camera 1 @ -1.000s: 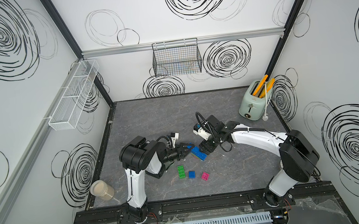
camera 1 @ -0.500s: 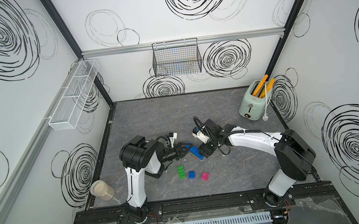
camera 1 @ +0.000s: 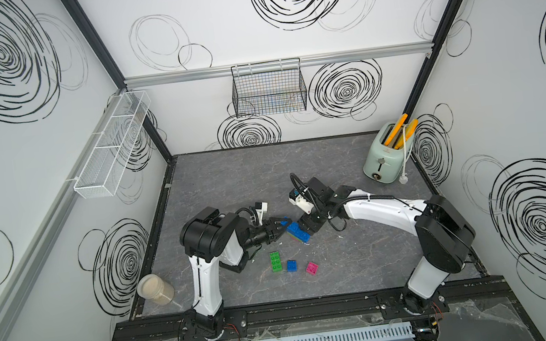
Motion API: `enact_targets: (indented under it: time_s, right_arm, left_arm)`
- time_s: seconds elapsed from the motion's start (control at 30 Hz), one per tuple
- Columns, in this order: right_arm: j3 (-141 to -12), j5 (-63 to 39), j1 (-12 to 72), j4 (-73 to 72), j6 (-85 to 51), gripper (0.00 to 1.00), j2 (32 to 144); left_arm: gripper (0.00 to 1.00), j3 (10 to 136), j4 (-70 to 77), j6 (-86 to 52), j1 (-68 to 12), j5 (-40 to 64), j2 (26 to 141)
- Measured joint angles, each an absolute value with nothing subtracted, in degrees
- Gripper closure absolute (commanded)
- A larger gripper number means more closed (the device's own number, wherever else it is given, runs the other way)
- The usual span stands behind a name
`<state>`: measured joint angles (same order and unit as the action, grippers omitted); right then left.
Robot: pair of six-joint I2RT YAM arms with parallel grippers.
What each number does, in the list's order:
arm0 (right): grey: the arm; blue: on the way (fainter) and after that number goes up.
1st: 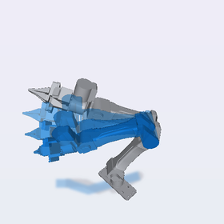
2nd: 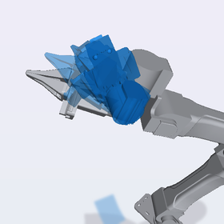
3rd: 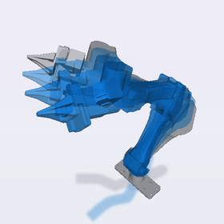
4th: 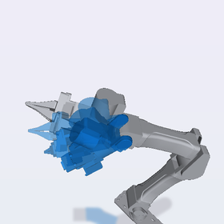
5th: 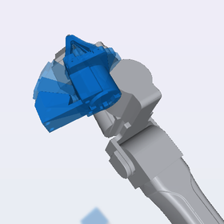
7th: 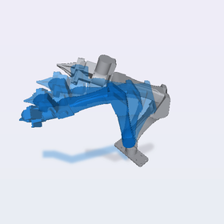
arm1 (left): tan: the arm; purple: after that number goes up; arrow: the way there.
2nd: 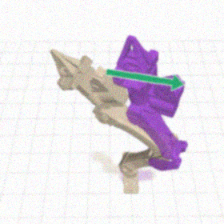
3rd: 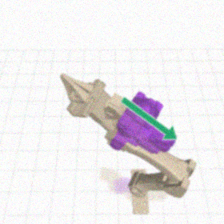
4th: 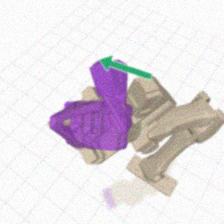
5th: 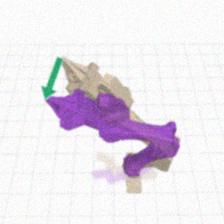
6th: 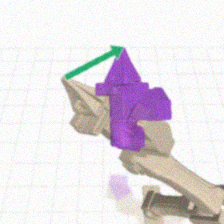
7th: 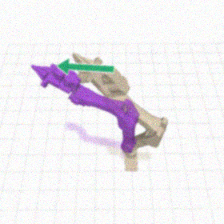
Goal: Assemble a heart with lego
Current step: Assemble the lego brick with the lego brick.
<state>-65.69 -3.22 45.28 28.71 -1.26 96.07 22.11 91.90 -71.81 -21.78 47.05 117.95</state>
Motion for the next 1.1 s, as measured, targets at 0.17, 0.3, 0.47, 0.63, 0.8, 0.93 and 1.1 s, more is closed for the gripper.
enact_targets:
  time_s: [0.17, 0.3, 0.47, 0.63, 0.8, 0.93, 1.1]
  right_arm:
    - [-65.39, -2.96, 45.76, 28.56, -1.37, 0.26, 96.14]
    - [-65.12, -2.96, 46.30, 28.16, -1.72, 0.26, 96.92]
    - [-65.28, -3.01, 46.54, 27.42, -1.89, 0.26, 97.65]
    - [-65.71, -2.96, 46.65, 27.44, -1.91, 0.26, 98.02]
    - [-66.19, -2.98, 46.65, 27.42, -1.85, 0.26, 98.50]
    - [-66.67, -3.03, 46.65, 27.35, -1.72, 0.26, 98.98]
    - [-66.87, -3.16, 46.63, 27.03, -1.65, 0.26, 99.24]
  left_arm:
    - [0.52, 22.00, 91.98, -71.70, -21.61, 47.07, 117.95]
    - [0.47, 21.80, 92.01, -71.64, -21.41, 46.98, 117.97]
    - [0.35, 21.15, 91.59, -70.89, -20.84, 46.24, 118.67]
    - [0.22, 20.84, 91.18, -70.72, -20.80, 46.04, 118.98]
    - [0.18, 20.84, 92.09, -70.70, -20.73, 46.48, 118.87]
    - [0.15, 20.84, 92.12, -70.70, -20.88, 46.65, 118.65]
    - [0.13, 20.67, 91.81, -69.97, -21.04, 46.52, 117.97]
